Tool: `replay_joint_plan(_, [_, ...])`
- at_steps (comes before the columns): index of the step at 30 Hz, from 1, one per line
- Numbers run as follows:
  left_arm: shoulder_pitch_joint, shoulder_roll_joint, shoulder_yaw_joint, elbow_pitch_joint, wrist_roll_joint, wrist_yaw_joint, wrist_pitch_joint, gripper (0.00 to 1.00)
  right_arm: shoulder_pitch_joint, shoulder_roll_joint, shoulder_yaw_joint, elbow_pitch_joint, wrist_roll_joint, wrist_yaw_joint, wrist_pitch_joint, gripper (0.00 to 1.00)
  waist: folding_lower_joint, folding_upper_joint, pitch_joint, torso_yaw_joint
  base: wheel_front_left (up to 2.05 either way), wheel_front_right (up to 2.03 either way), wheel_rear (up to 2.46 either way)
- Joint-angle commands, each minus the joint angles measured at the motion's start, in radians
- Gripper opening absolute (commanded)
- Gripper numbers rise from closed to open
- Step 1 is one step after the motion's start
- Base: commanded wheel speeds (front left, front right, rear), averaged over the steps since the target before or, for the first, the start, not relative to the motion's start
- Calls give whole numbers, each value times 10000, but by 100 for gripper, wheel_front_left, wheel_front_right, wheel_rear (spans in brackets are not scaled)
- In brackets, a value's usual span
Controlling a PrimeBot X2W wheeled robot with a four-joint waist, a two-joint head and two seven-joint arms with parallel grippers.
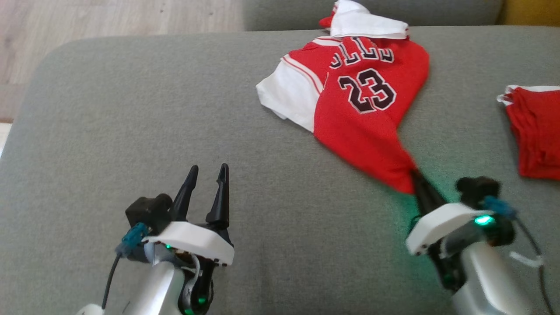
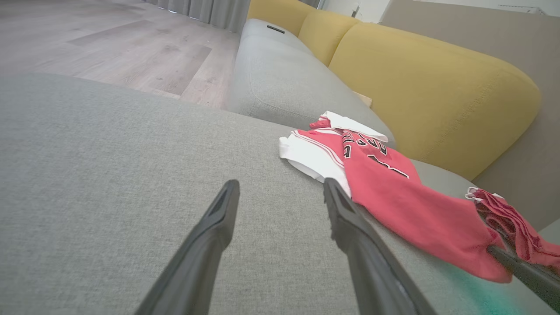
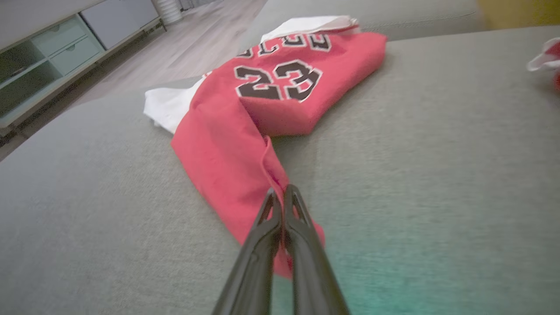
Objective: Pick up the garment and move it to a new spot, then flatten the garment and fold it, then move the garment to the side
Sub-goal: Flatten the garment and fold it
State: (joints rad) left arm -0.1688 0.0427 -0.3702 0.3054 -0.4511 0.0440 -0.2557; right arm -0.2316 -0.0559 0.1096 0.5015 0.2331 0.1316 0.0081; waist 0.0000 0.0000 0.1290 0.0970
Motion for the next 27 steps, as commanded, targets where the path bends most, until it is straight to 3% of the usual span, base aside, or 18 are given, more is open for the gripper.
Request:
replay_joint_plan(1, [-357,76,413,-293,42,5,-61,100,-272,-91,-230,-499,-176,-9,-126,0,0,0,-77,-156,0,0,0])
replay_joint_plan(12, [-381,76,327,-374,-36,-12,-61,100,285,-696,-2668,-1605,-1047,-9,235,0,0,0,-115,-621,0,0,0])
replay_joint_plan(18, [-375,76,360,-301,30,-48,-61,100,496,-418,-2599,-1787,-1364,-9,276,0,0,0,-105,-799,0,0,0])
replay_joint_plan(19, [-387,76,382,-291,47,-52,-61,100,529,-377,-2641,-1807,-1494,-9,203,25,0,0,-103,-834,0,0,0])
replay_joint_plan(20, [-405,76,408,-287,74,-61,-61,100,553,-327,-2717,-1800,-1624,-9,124,100,0,0,-105,-876,0,0,0])
replay_joint_plan(27, [-560,76,638,-262,216,-147,-61,100,791,12,-2510,-2017,-1611,-9,-495,100,0,0,-112,-1208,0,0,0])
